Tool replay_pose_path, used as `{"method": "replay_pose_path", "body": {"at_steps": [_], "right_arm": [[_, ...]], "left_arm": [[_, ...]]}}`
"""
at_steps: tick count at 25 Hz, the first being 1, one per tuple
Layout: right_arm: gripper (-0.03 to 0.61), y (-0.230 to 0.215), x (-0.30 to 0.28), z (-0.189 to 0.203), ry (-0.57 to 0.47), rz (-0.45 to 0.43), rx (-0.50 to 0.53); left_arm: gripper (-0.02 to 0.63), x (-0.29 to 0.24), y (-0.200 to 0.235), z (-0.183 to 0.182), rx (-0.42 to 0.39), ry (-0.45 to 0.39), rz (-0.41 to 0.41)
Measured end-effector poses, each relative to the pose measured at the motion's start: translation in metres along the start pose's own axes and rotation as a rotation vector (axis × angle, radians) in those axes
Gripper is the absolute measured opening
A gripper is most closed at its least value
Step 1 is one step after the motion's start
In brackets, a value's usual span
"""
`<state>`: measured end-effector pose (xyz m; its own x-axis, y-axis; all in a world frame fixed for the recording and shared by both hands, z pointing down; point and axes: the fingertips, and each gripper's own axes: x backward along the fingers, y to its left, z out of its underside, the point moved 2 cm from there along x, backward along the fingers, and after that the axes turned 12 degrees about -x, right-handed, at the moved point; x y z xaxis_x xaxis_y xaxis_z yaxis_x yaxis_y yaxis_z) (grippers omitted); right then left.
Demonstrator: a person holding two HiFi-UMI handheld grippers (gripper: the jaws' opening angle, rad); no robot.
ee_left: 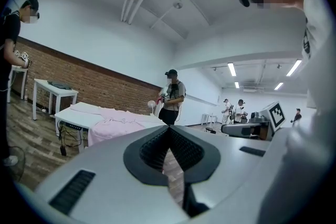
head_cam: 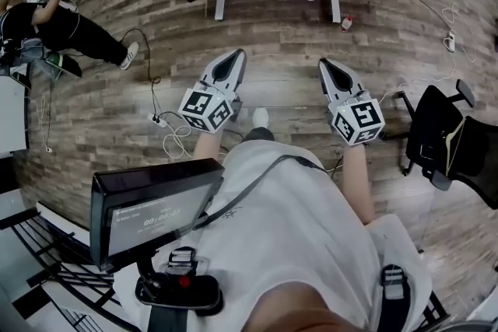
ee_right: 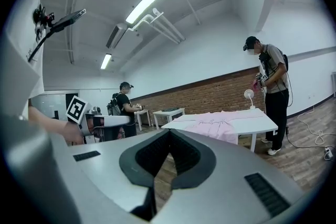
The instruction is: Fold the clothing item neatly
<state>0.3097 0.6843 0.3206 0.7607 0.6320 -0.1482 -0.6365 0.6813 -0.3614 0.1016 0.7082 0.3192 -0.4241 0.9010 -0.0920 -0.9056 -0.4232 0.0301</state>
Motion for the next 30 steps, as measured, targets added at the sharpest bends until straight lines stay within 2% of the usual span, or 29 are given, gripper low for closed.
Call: {"method": "replay_pose_path", "body": {"at_steps": [14, 23, 30], "right_arm": [[0.003, 0.001, -0.107, -0.024, -0.008, 0.062, 0.001], [0.003, 0.007, -0.145, -0.025, -0.01, 0.118, 0.005], [0.003, 0.002, -0.159, -0.028, -0.006, 0.136, 0.012]], "left_arm": [[0.002, -0.044, 0.108, -0.002, 0.032, -0.009, 0.07], [0.002, -0.06, 0.149, 0.002, 0.038, -0.016, 0.143], [0.002, -0.07, 0.167, 0.004, 0.047, -0.025, 0.157]]}}
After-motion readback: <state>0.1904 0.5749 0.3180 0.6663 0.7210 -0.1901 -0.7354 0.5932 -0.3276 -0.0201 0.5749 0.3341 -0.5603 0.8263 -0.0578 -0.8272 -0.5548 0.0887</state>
